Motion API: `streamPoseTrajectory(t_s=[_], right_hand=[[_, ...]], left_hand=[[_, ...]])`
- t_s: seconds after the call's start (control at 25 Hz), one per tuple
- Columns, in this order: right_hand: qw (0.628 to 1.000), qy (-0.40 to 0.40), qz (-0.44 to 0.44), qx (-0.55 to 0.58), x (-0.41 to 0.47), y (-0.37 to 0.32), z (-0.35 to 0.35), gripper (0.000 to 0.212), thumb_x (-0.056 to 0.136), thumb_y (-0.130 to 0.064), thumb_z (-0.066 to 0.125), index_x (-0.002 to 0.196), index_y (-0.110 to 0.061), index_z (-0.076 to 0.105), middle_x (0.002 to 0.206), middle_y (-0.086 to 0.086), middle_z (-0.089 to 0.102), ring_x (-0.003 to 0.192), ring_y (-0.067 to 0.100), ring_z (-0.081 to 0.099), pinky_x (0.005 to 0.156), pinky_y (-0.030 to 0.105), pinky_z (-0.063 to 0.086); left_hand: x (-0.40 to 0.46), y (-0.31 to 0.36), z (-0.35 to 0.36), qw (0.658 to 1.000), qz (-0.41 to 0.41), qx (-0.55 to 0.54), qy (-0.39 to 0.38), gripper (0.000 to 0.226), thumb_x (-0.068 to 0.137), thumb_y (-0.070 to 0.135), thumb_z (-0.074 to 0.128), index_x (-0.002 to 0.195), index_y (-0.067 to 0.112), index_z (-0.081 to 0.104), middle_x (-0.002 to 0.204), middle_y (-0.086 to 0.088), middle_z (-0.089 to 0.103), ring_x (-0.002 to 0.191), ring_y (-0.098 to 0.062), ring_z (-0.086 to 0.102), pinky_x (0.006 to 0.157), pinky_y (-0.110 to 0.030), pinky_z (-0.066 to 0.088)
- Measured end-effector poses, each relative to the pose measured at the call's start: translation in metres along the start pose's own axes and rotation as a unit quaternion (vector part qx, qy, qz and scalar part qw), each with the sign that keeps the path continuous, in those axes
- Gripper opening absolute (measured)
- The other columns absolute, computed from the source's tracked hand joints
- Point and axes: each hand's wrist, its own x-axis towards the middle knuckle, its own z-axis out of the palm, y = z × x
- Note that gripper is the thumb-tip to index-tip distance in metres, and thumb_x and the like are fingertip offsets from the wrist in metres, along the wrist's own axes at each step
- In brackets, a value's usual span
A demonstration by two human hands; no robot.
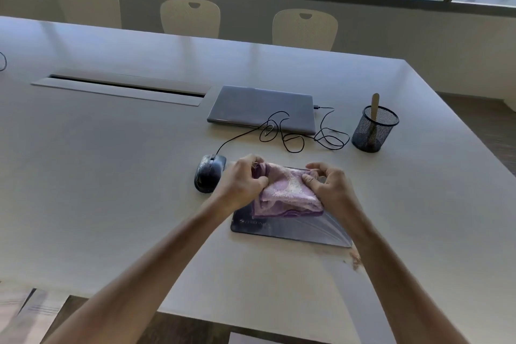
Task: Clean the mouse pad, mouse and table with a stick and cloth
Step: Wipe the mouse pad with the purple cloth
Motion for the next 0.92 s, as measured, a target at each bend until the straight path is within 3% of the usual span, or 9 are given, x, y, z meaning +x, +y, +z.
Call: streamPoseTrajectory(t_s=[0.12,0.24,0.32,0.4,0.48,0.68,0.8,0.92], right_hand=[[0.963,0.044,-0.107,-0.243,-0.009,0.003,0.009,0.029,0.086,-0.031,0.07,0.113,-0.021,0.068,0.118,-0.001,0.067,0.098,0.025,0.065,0.083,0.035,0.051],[0.924,0.029,-0.307,-0.224,-0.008,0.001,0.01,0.022,0.09,-0.027,0.067,0.111,-0.019,0.071,0.127,-0.003,0.065,0.113,0.022,0.062,0.096,0.039,0.048],[0.904,-0.071,-0.387,-0.165,-0.005,-0.003,0.014,0.027,0.092,-0.026,0.064,0.117,-0.016,0.07,0.129,-0.003,0.065,0.122,0.017,0.058,0.102,0.038,0.046],[0.898,-0.196,-0.365,-0.149,-0.005,-0.002,0.021,0.042,0.092,-0.033,0.066,0.131,-0.019,0.062,0.142,-0.004,0.055,0.138,0.01,0.042,0.114,0.035,0.034],[0.891,-0.243,-0.326,-0.203,-0.005,0.005,0.029,0.062,0.087,-0.05,0.067,0.142,-0.03,0.049,0.154,-0.01,0.038,0.147,0.006,0.021,0.121,0.035,0.019],[0.873,-0.225,-0.339,-0.269,0.001,0.015,0.038,0.077,0.08,-0.054,0.067,0.148,-0.039,0.035,0.161,-0.016,0.018,0.149,0.007,0.013,0.121,0.036,0.015],[0.883,-0.187,-0.331,-0.273,0.007,0.013,0.041,0.083,0.077,-0.057,0.068,0.149,-0.037,0.034,0.158,-0.019,0.026,0.143,0.003,0.023,0.116,0.032,0.02],[0.909,-0.131,-0.291,-0.27,0.013,0.012,0.051,0.078,0.081,-0.049,0.067,0.15,-0.029,0.036,0.157,-0.012,0.032,0.142,0.015,0.03,0.116,0.038,0.023]], left_hand=[[-0.011,-0.01,0.002,0.992,0.034,0.119,0.033,0.048,0.083,0.019,0.066,0.129,0.014,0.056,0.115,-0.005,0.068,0.096,-0.023,0.066,0.083,-0.03,0.052],[-0.03,-0.013,0.007,0.98,0.069,0.178,0.055,0.048,0.083,0.022,0.065,0.13,0.015,0.054,0.123,-0.004,0.063,0.103,-0.025,0.062,0.084,-0.036,0.051],[-0.043,-0.016,0.009,0.974,0.096,0.197,0.056,0.043,0.083,0.022,0.066,0.125,0.015,0.058,0.119,-0.002,0.064,0.102,-0.024,0.061,0.083,-0.035,0.052],[-0.056,-0.023,0.01,0.968,0.107,0.221,0.055,0.039,0.081,0.023,0.068,0.119,0.015,0.062,0.115,0.0,0.066,0.1,-0.023,0.061,0.08,-0.034,0.051],[-0.064,-0.032,0.008,0.965,0.092,0.242,0.047,0.04,0.079,0.028,0.071,0.116,0.015,0.064,0.114,0.001,0.066,0.102,-0.023,0.061,0.082,-0.034,0.051],[-0.064,-0.052,0.007,0.957,0.066,0.282,0.026,0.057,0.08,0.048,0.069,0.125,0.015,0.059,0.132,0.001,0.058,0.126,-0.018,0.047,0.105,-0.031,0.037],[-0.058,-0.057,0.007,0.953,0.052,0.297,0.01,0.069,0.082,0.058,0.06,0.135,0.016,0.05,0.143,0.002,0.047,0.137,-0.016,0.034,0.113,-0.029,0.022],[-0.057,-0.059,0.011,0.945,0.05,0.323,-0.001,0.068,0.086,0.06,0.052,0.138,0.017,0.047,0.147,0.003,0.043,0.141,-0.017,0.027,0.115,-0.028,0.014]])
